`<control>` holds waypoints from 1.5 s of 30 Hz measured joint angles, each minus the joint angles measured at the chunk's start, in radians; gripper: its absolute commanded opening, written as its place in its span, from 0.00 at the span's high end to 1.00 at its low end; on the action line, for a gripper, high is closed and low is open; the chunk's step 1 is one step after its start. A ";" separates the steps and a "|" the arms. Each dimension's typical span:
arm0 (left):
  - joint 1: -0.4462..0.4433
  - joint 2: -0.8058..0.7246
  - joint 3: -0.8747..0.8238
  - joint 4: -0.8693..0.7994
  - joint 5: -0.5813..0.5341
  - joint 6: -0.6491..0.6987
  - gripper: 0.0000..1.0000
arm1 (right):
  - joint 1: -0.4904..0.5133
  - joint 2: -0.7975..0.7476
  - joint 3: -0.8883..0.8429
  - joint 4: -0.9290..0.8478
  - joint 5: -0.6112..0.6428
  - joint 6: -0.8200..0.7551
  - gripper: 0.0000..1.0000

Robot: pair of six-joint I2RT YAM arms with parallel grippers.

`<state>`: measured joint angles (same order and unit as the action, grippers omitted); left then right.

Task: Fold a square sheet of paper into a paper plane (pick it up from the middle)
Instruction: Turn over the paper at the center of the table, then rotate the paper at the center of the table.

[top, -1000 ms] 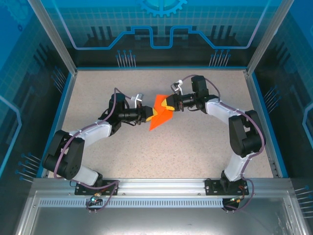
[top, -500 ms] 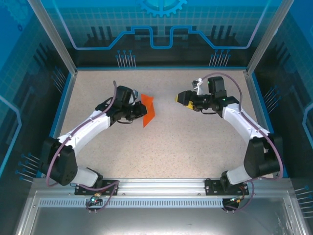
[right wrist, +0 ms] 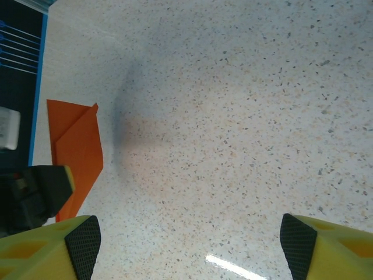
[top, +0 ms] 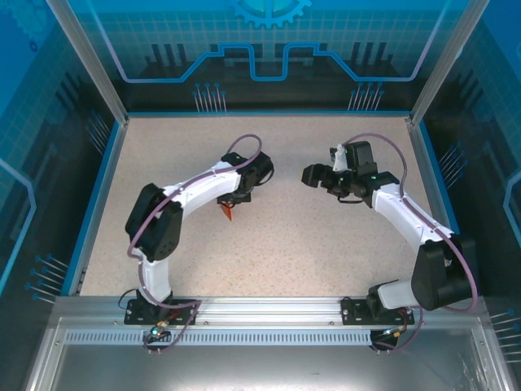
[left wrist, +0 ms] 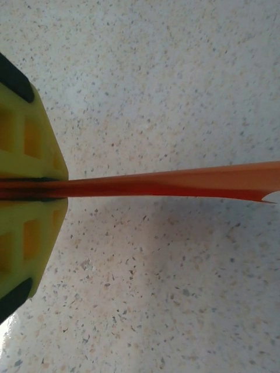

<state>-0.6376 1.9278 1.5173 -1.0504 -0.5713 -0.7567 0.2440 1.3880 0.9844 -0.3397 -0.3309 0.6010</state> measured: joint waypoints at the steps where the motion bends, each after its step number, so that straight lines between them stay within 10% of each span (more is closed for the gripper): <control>1: -0.005 0.020 0.008 0.003 0.010 0.001 0.73 | 0.005 -0.003 -0.004 -0.001 0.011 0.000 0.16; 6: -0.010 0.043 0.014 0.113 0.189 0.025 0.40 | 0.032 -0.004 -0.021 0.015 0.021 -0.003 0.22; 19: 0.238 -0.187 -0.242 0.475 0.629 0.051 0.09 | 0.346 0.154 0.011 0.080 0.128 0.038 0.41; 28: 0.416 -0.396 -0.477 0.536 0.621 0.048 0.01 | 0.572 0.463 0.265 0.084 0.150 0.113 0.53; 45: 0.465 -0.454 -0.584 0.589 0.649 0.049 0.01 | 0.564 0.711 0.475 -0.118 0.174 0.005 0.55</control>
<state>-0.1726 1.4734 0.9329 -0.4614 0.0772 -0.7078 0.8082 2.0987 1.4590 -0.4576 -0.1570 0.6056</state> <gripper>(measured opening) 0.986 0.453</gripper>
